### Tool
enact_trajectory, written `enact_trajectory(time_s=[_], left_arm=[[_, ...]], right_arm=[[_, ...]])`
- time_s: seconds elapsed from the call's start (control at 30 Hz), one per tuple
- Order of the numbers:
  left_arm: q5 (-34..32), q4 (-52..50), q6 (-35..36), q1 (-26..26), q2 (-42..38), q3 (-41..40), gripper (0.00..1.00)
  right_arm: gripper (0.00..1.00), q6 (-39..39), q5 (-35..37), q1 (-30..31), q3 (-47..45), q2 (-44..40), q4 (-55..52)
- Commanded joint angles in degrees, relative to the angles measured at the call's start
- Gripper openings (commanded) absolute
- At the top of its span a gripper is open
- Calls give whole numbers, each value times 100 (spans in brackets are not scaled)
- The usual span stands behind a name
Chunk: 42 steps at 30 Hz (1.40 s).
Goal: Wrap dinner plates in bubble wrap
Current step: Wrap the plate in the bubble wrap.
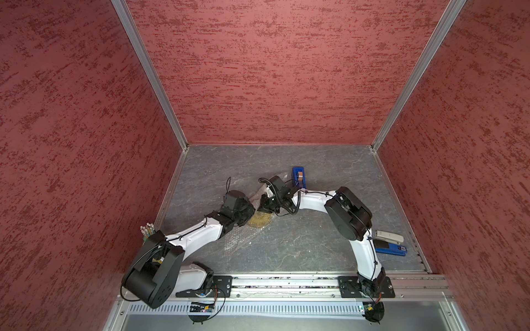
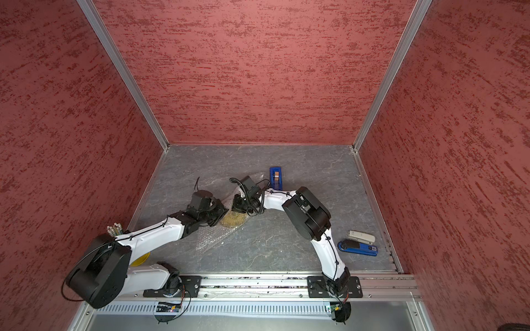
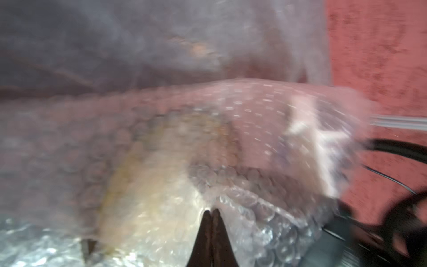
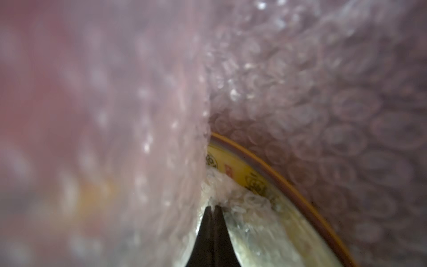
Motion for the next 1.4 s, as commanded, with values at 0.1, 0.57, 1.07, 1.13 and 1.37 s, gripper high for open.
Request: enact_trajectory(time_s=[0.1,0.57,1.07,1.13,1.37], left_arm=[[-136,168,-520,-40,524,-205,0],[-134,112,-331,-33,536,-89,0],[-288,-133,-161,-641,405,458,0],[-308,-135,-200,-715,404,446,0],[-270,-170,-341,-795,580,282,0]], right_arm=[[0,256,202,-11,-316,-107,1],[16,-146,607,-11,-1185,-1536,-540],[4,-32,648,-11,-1097,-887,-374],[4,-17,640,-11,-1110,-885,-336],[3,94,539,-11,-1194,-895,-77]])
